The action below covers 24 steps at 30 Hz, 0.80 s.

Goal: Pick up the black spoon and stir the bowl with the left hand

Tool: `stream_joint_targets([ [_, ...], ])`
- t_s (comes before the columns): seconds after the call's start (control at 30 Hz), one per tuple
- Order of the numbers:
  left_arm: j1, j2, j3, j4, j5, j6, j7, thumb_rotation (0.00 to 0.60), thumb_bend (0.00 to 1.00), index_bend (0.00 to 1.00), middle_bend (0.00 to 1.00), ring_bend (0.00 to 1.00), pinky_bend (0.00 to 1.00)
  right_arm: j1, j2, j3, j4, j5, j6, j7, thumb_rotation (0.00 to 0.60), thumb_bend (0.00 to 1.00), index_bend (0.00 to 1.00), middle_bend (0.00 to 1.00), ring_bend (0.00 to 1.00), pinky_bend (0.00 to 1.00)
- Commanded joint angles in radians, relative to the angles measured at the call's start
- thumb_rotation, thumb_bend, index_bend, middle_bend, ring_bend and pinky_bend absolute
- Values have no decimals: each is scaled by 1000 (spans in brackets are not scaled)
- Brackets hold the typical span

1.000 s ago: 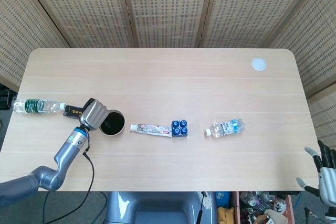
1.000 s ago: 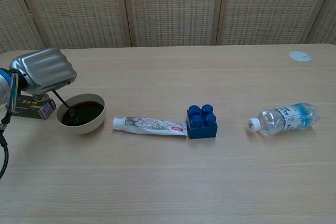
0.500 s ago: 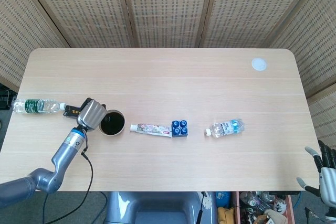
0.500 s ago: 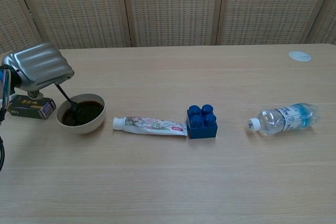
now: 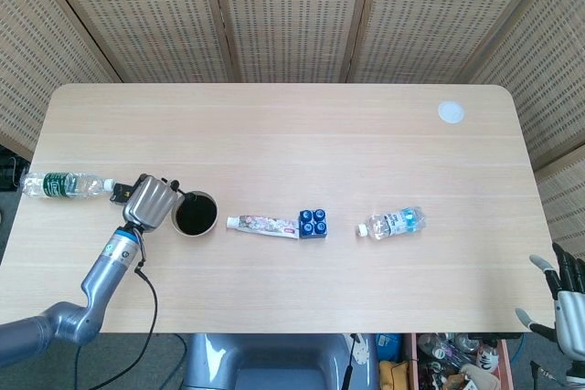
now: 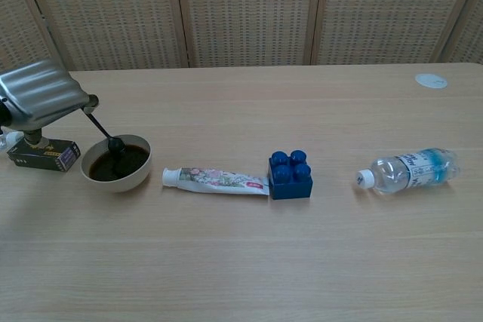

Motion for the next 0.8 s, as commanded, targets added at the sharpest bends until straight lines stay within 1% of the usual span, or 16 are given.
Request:
stream_joint_targets([
  [0.03,13,15,-7,-31,-20,1,-42,600,140,310,900,819,776,0,0,0,-1,-1,0,0,600,189,222,78,0,0],
  [0.27,33,39,-23,-80,-58,-16,-154,600,139,289,879,800,776,2,1,-1,-2,-6,1,0,600,189,222,78,0,0],
  [0.37,41,50,-33,-95,-66,-29,-232,600,138,289,873,794,776,2,1,-1,-3,-6,0,-1,600,189,221,78,0,0],
  [0.53,49,70,-35,-108,-74,-54,-318,600,138,285,853,772,776,2,1,-1,-3,-5,0,-1,600,189,221,78,0,0],
  [0.63,55,85,-32,-120,-75,-65,-364,600,137,259,805,731,775,3,1,-1,-3,-6,0,0,600,189,221,78,0,0],
  [0.73,65,97,-31,-136,-60,-55,-413,600,137,195,719,663,768,2,2,-1,-2,-6,1,0,600,189,222,78,0,0],
  [0.8,77,106,-35,-150,-39,-37,-469,600,137,142,641,602,757,2,2,-1,-3,-5,1,0,600,189,222,78,0,0],
])
